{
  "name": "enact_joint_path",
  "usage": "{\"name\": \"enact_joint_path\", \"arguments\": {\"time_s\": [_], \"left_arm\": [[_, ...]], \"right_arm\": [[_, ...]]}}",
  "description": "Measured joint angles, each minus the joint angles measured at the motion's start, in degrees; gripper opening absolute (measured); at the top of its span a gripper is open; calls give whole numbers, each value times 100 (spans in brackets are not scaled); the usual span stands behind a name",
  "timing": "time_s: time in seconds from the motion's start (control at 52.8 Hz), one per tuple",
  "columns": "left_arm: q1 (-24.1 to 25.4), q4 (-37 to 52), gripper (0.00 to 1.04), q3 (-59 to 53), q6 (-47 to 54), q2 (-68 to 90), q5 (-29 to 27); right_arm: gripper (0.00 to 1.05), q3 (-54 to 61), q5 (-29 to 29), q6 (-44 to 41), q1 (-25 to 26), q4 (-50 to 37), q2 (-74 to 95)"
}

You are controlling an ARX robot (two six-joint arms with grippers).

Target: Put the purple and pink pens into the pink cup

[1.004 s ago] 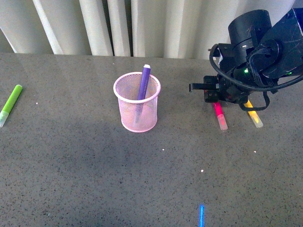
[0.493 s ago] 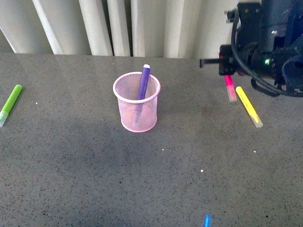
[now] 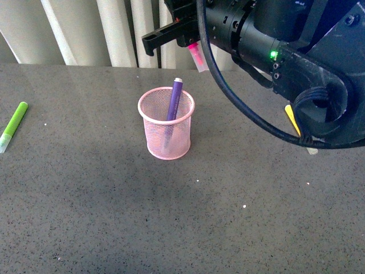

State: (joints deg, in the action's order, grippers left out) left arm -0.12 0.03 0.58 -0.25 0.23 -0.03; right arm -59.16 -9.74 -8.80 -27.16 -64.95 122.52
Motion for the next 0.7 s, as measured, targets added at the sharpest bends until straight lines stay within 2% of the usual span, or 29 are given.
{"name": "enact_joint_path", "arguments": {"time_s": [0.227, 0.701], "left_arm": [[0, 0, 98, 0, 0, 0, 0], [0, 0, 98, 0, 0, 0, 0]], "right_arm": [[11, 7, 35, 197, -210, -131, 295], [11, -426, -203, 654, -317, -15, 745]]}}
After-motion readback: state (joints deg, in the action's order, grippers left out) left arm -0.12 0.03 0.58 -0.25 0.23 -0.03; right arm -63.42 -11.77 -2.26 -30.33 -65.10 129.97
